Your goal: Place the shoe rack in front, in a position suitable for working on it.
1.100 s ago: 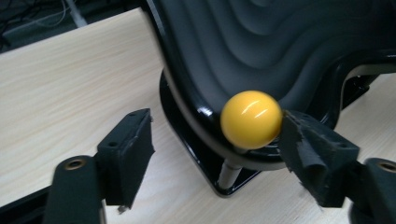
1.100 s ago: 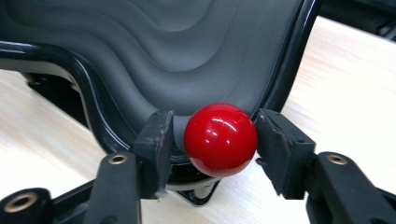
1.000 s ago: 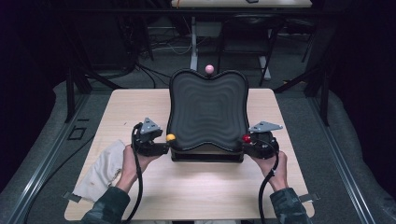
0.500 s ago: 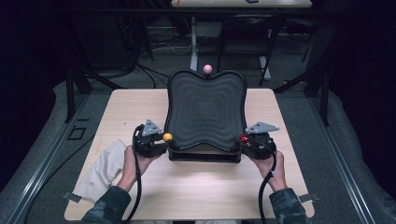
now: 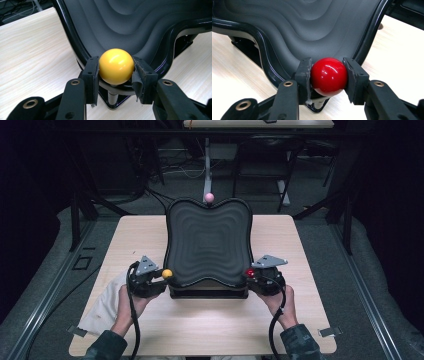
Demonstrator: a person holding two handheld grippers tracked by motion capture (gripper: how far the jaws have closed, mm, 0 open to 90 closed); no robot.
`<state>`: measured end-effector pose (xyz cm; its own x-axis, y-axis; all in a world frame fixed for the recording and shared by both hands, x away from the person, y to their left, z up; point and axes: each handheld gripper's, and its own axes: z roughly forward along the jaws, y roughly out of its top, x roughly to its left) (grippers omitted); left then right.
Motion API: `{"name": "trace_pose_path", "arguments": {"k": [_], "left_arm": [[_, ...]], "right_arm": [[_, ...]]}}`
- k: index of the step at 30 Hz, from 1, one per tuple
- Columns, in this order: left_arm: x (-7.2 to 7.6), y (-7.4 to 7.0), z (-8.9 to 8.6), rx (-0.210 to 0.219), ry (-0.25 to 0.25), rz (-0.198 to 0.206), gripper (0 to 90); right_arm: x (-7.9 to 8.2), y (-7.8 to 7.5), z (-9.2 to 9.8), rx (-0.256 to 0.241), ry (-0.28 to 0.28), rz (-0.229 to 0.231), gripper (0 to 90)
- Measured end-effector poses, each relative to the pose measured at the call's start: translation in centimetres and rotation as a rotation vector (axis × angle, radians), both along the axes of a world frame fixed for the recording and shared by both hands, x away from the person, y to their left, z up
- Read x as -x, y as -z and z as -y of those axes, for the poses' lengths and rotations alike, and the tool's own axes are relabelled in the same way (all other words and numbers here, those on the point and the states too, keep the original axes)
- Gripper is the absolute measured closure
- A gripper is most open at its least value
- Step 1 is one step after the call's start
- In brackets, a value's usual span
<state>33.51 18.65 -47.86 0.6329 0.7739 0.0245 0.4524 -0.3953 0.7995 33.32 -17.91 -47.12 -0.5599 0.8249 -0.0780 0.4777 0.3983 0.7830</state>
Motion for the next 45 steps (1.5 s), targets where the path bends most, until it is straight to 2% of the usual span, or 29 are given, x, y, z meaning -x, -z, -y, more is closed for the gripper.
{"name": "trace_pose_path", "arguments": {"k": [5,7,11,14,16,17,18,19,22,24,25,27,28,30,32,34,37,39,41,45], "left_arm": [[0.9,0.0,-1.2,0.000,-0.014,-0.005,59.9],[1.3,0.0,-1.7,-0.001,-0.016,-0.007,59.9],[2.5,-0.1,-2.7,-0.002,-0.017,-0.012,59.9],[2.9,-0.1,-3.2,0.000,-0.019,-0.016,59.9],[3.2,-0.1,-3.5,0.002,-0.025,-0.018,59.9],[3.4,-0.1,-3.7,0.005,-0.030,-0.018,59.9],[3.5,-0.1,-3.8,0.009,-0.032,-0.017,59.9],[3.6,0.0,-4.2,0.015,-0.040,-0.020,59.9],[3.8,0.0,-4.4,0.022,-0.046,-0.021,59.9],[3.9,0.0,-4.4,0.021,-0.050,-0.019,59.9],[4.0,0.0,-4.4,0.019,-0.053,-0.019,59.9],[4.1,0.0,-4.5,0.017,-0.055,-0.019,59.9],[4.1,0.0,-4.6,0.023,-0.058,-0.020,59.9],[4.2,0.0,-4.7,0.024,-0.058,-0.022,59.9],[4.2,0.0,-4.7,0.022,-0.058,-0.021,59.9],[4.2,0.0,-4.8,0.022,-0.060,-0.023,59.9],[4.1,0.0,-4.9,0.019,-0.054,-0.025,59.9],[4.1,-0.1,-4.9,0.018,-0.055,-0.027,59.9],[4.1,-0.1,-4.9,0.016,-0.052,-0.026,59.9],[4.1,-0.1,-4.9,0.015,-0.049,-0.028,59.9]], "right_arm": [[0.4,-0.1,-1.4,0.011,-0.033,-0.006,60.2],[0.5,-0.1,-1.6,0.011,-0.035,-0.008,60.2],[1.1,-0.2,-2.3,0.005,-0.082,-0.019,60.1],[1.6,-0.3,-2.6,0.019,-0.091,-0.028,60.0],[1.8,-0.3,-3.0,0.014,-0.102,-0.027,59.6],[1.8,-0.3,-3.1,-0.010,-0.117,-0.024,53.7],[1.8,-0.3,-3.1,-0.010,-0.117,-0.024,53.7],[1.7,-0.3,-3.2,-0.061,-0.137,-0.012,46.5],[1.6,-0.1,-3.6,-0.062,-0.160,-0.004,47.1],[1.6,0.1,-4.1,-0.033,-0.165,0.003,50.1],[1.5,0.6,-4.6,-0.041,-0.202,-0.004,50.7],[1.5,0.6,-4.6,-0.034,-0.200,0.013,54.0],[1.6,0.5,-4.4,-0.015,-0.163,0.012,59.2],[1.2,0.7,-4.1,-0.077,-0.213,-0.004,59.4],[1.2,0.8,-4.2,-0.089,-0.219,-0.005,59.4],[1.3,0.8,-4.3,-0.080,-0.185,0.001,59.5],[1.4,0.8,-4.6,-0.058,-0.180,0.013,59.6],[1.5,0.8,-4.6,-0.061,-0.184,0.023,59.5],[1.7,1.0,-4.7,-0.070,-0.157,0.033,59.4],[1.8,1.0,-4.7,-0.068,-0.153,0.034,59.6]]}}
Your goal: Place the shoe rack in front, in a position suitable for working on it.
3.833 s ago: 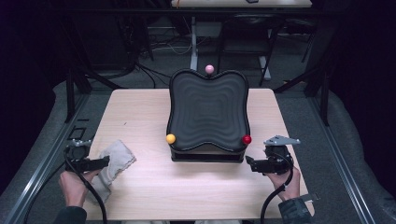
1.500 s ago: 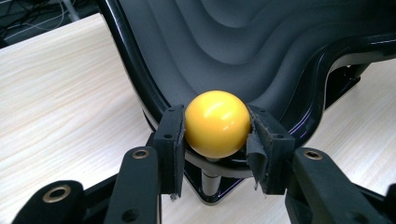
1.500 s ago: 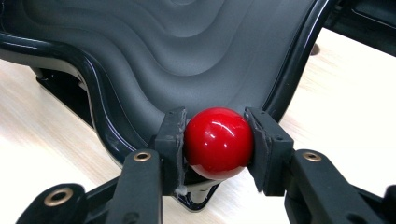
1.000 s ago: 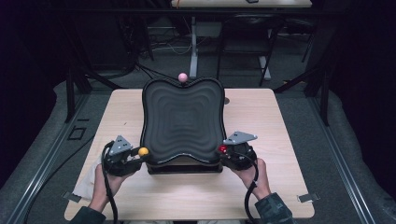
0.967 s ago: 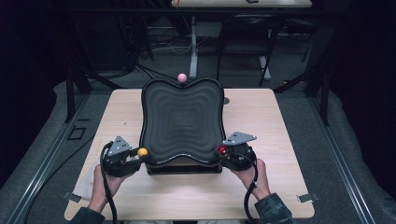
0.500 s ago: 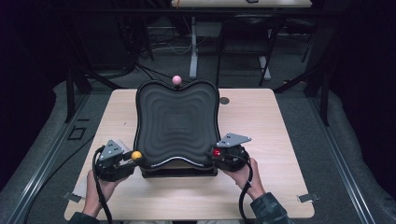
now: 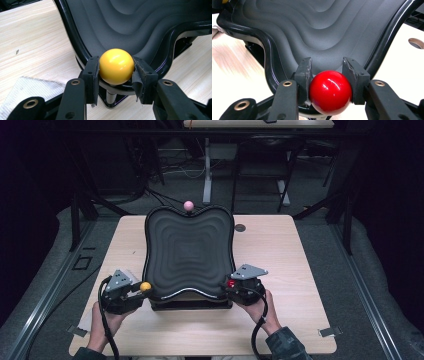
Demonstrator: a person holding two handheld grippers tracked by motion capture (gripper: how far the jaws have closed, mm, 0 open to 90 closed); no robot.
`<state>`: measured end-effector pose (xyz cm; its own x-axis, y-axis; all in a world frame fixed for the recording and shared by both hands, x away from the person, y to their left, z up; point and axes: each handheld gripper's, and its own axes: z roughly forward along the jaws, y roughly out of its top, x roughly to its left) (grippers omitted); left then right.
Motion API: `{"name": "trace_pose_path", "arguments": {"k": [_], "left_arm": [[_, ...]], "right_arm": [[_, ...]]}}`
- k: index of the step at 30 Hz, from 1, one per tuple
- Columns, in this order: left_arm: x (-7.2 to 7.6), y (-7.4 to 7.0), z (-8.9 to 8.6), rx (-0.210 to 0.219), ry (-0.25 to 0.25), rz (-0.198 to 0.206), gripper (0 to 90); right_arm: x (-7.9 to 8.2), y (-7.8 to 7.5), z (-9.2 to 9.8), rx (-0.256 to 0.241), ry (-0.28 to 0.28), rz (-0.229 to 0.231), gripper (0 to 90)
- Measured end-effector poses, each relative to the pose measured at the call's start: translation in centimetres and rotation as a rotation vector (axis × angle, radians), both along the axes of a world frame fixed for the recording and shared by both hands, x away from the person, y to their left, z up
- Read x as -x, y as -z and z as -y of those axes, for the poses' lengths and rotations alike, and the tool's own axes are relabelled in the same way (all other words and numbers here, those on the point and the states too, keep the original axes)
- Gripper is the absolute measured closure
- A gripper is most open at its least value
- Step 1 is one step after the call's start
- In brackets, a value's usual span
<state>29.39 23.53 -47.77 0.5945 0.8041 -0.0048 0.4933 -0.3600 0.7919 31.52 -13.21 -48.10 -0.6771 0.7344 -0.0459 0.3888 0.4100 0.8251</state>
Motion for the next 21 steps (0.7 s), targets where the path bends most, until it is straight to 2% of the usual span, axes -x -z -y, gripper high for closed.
{"name": "trace_pose_path", "arguments": {"k": [2,5,10,14,15,16,17,18,20,21], "left_arm": [[0.0,0.0,0.0,0.007,0.002,-0.002,59.8],[-0.1,0.0,0.7,0.010,-0.004,-0.006,59.8],[0.3,0.0,1.0,0.007,0.025,-0.005,59.8],[0.5,-0.1,0.9,0.007,0.040,-0.017,59.7],[0.5,-0.2,0.9,0.018,0.041,-0.024,59.4],[0.5,-0.3,0.7,0.036,0.058,-0.035,56.6],[0.5,-0.5,0.5,0.043,0.055,-0.035,41.5],[0.6,-0.9,0.3,0.029,0.041,-0.027,35.7],[1.0,-2.1,-1.0,0.042,0.008,-0.006,29.3],[1.0,-2.1,-1.0,0.042,0.008,-0.006,26.1]], "right_arm": [[0.2,0.0,0.0,-0.003,-0.004,-0.001,59.7],[1.0,-0.1,0.4,0.028,0.040,0.008,59.8],[1.3,0.0,0.9,0.006,0.026,0.006,59.9],[1.9,-0.1,1.1,0.020,0.026,0.001,60.0],[1.9,-0.1,1.1,0.028,0.024,0.003,60.0],[2.0,-0.1,1.1,0.030,0.024,0.001,60.0],[2.0,-0.1,1.1,0.027,0.022,0.000,59.9],[1.9,-0.1,1.1,0.019,0.019,0.006,59.9],[2.0,-0.1,1.1,0.031,0.023,0.000,59.9],[2.0,-0.1,1.1,0.031,0.023,0.000,59.9]]}}
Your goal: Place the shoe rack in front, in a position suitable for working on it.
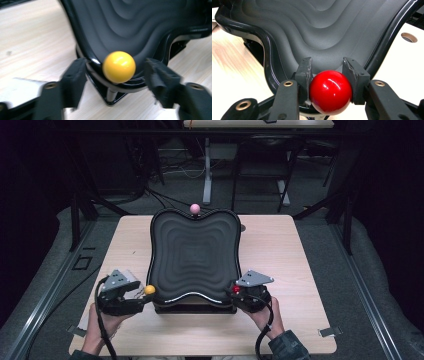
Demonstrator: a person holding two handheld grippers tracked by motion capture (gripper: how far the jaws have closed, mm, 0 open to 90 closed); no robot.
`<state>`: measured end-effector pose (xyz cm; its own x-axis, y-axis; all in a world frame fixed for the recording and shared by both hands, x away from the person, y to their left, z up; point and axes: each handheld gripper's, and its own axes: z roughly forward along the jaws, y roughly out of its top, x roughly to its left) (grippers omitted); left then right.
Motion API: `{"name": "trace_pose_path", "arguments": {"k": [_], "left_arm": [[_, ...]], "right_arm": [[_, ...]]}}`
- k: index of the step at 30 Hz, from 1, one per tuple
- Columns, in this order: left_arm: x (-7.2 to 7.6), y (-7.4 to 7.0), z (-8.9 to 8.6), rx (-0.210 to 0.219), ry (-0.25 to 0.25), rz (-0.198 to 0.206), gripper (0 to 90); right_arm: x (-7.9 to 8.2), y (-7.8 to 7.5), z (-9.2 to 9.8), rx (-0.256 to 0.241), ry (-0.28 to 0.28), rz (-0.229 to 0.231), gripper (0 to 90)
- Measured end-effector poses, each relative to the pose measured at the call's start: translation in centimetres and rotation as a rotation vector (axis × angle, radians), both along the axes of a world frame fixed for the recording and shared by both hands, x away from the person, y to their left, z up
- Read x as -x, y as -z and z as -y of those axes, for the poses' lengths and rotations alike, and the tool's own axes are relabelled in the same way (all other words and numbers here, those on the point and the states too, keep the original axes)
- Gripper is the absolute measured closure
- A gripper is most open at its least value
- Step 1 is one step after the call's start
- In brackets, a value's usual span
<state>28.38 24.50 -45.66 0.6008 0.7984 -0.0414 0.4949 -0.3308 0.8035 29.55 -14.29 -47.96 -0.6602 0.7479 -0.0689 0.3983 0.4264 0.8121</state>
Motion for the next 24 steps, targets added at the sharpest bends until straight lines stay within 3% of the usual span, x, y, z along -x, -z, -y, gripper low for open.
{"name": "trace_pose_path", "arguments": {"k": [5,7,8,9,10,12,13,14,15,18,24], "left_arm": [[-0.5,0.3,-2.7,-0.020,-0.097,-0.016,15.9],[-1.0,1.2,-3.8,-0.058,-0.151,-0.025,13.5],[-1.6,2.2,-4.8,-0.112,-0.216,-0.035,11.5],[-1.6,2.2,-4.8,-0.112,-0.216,-0.035,10.9],[-1.9,2.8,-5.2,-0.139,-0.240,-0.042,10.9],[-2.6,4.0,-6.1,-0.154,-0.285,-0.080,10.8],[-3.3,5.4,-7.0,-0.169,-0.319,-0.140,10.6],[-3.3,5.4,-7.0,-0.169,-0.319,-0.140,10.6],[-3.7,6.0,-7.3,-0.161,-0.331,-0.164,10.6],[-4.4,7.4,-7.8,-0.178,-0.349,-0.222,10.8],[-5.9,9.7,-7.7,-0.215,-0.364,-0.310,13.5]], "right_arm": [[0.0,0.0,-0.1,0.008,0.006,0.008,60.0],[0.0,0.0,-0.1,0.009,0.005,0.010,60.0],[0.0,0.0,-0.1,0.009,0.005,0.010,60.0],[0.0,0.0,-0.1,0.011,0.003,0.002,60.0],[0.0,0.0,-0.1,0.011,0.003,0.002,60.0],[0.0,0.0,-0.1,0.010,0.001,0.002,60.0],[0.0,0.0,-0.1,0.016,-0.002,0.004,60.0],[0.0,0.0,0.0,0.012,-0.005,0.004,60.0],[0.0,0.0,0.0,0.012,-0.005,0.004,60.0],[-0.1,0.0,0.0,0.022,-0.025,0.017,60.0],[-0.4,-0.1,0.3,0.038,-0.069,0.000,60.0]]}}
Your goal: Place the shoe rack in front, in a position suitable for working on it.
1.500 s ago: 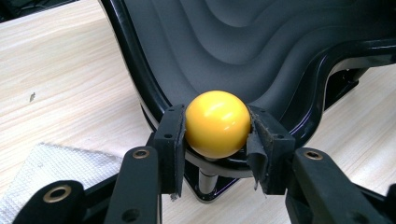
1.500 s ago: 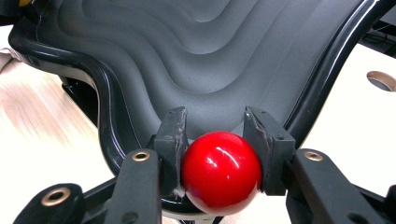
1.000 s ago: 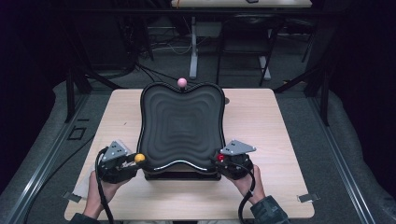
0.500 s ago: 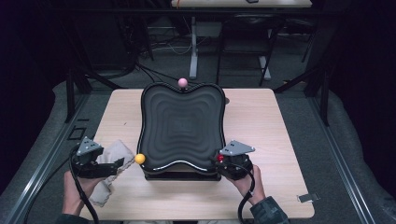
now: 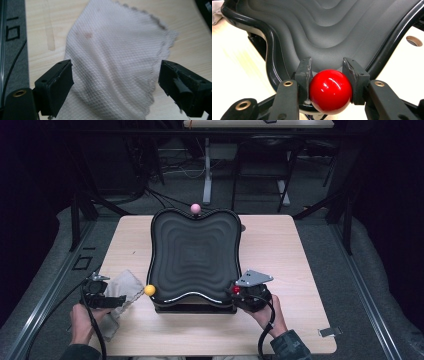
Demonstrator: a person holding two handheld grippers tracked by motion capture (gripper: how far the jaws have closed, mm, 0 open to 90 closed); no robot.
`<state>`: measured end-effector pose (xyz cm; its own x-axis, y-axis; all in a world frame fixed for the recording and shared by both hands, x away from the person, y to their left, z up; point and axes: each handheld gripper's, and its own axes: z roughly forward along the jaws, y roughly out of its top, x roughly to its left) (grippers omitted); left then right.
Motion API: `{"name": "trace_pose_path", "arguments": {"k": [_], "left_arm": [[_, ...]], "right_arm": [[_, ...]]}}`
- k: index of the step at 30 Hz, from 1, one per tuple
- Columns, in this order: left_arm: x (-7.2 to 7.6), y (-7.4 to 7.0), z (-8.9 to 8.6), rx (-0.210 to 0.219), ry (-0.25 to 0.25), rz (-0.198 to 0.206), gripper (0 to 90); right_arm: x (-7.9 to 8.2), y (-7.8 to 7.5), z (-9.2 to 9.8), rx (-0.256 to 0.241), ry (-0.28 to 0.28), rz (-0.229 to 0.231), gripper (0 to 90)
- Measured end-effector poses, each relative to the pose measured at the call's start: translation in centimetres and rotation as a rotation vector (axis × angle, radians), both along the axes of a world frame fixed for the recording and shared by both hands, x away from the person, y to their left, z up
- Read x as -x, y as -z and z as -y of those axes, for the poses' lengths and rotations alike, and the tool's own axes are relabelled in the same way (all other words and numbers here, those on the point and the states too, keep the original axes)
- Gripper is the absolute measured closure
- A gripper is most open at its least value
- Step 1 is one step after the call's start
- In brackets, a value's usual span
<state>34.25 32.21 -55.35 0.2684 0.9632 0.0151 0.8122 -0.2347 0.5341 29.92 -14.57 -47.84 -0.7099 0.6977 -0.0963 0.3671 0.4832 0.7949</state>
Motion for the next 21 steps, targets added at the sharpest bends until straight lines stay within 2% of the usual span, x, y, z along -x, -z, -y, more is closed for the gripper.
{"name": "trace_pose_path", "arguments": {"k": [2,6,8,10,14,15,16,18,19,20,21], "left_arm": [[-0.3,0.4,0.1,-0.014,-0.011,-0.013,14.5],[-0.7,1.0,-0.2,-0.013,-0.027,-0.039,17.3],[-0.8,1.3,-0.4,0.003,-0.027,-0.048,19.3],[-0.8,1.3,-0.5,0.016,-0.042,-0.039,22.0],[-0.6,1.2,-0.4,0.027,-0.042,-0.023,30.8],[-0.5,1.2,-0.4,0.029,-0.043,-0.017,36.5],[-0.5,1.2,-0.4,0.029,-0.043,-0.011,36.5],[-0.4,1.1,-0.4,0.032,-0.045,-0.006,42.5],[-0.4,1.1,-0.5,0.034,-0.054,-0.008,49.4],[-0.4,1.0,-0.6,0.033,-0.058,-0.005,49.4],[-0.4,1.0,-0.7,0.033,-0.062,0.000,53.3]], "right_arm": [[-0.2,0.1,0.1,-0.007,-0.021,0.004,60.0],[-0.3,0.0,0.2,-0.008,-0.027,-0.007,60.0],[-0.4,0.0,0.2,-0.013,-0.035,-0.007,60.0],[-0.2,0.0,0.1,0.000,-0.017,0.000,60.0],[-0.4,0.1,0.2,-0.017,-0.040,-0.011,60.0],[-0.4,0.1,0.2,-0.010,-0.040,-0.010,59.9],[-0.4,0.1,0.2,-0.010,-0.040,-0.010,59.9],[-0.4,0.0,0.2,-0.002,-0.036,-0.009,59.9],[-0.4,0.1,0.2,-0.004,-0.041,-0.005,59.9],[-0.4,0.1,0.2,-0.004,-0.041,-0.005,59.9],[-0.4,0.1,0.2,-0.003,-0.036,-0.006,59.9]]}}
